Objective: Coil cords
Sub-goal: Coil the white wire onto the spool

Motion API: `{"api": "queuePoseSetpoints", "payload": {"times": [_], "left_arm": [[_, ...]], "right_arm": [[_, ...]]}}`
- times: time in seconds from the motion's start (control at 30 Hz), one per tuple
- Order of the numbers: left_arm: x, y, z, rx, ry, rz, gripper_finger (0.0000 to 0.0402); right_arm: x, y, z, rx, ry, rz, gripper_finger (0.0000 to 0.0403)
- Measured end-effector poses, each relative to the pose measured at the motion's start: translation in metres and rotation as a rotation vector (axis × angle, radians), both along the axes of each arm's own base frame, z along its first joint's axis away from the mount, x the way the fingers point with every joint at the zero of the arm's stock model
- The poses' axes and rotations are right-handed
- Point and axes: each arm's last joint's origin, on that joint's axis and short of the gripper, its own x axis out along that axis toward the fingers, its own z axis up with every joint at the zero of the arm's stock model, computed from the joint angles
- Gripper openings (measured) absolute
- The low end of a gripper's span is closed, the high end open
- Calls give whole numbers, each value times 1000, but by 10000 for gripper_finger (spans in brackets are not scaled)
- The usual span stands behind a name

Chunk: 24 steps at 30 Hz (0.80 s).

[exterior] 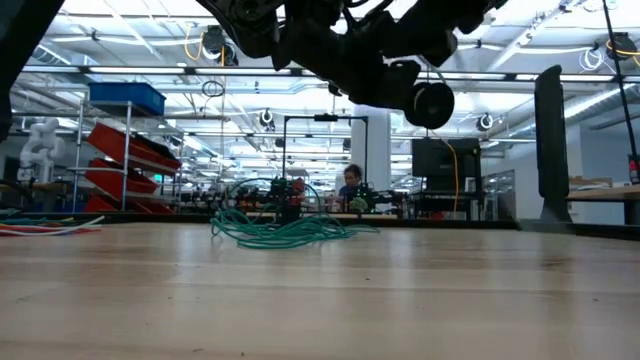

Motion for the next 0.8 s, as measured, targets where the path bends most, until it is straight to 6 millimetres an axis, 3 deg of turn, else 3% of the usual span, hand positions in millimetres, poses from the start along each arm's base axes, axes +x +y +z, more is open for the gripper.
{"api": "queuePoseSetpoints", "payload": {"times": [0.13,0.33,0.5,0.8], "left_arm": [[1,0,4,8,-30,-6,0],[-1,1,-1,0,-17,-2,0],[-2,5,0,2,-23,12,0],[-2,16,4,6,-73,38,0]], "right_arm": [[12,11,-17,-25,34,16,133],[13,20,-30,-85,86,-29,176],[5,25,-39,-120,155,-126,196],[-18,47,-68,-165,152,-294,193]]}}
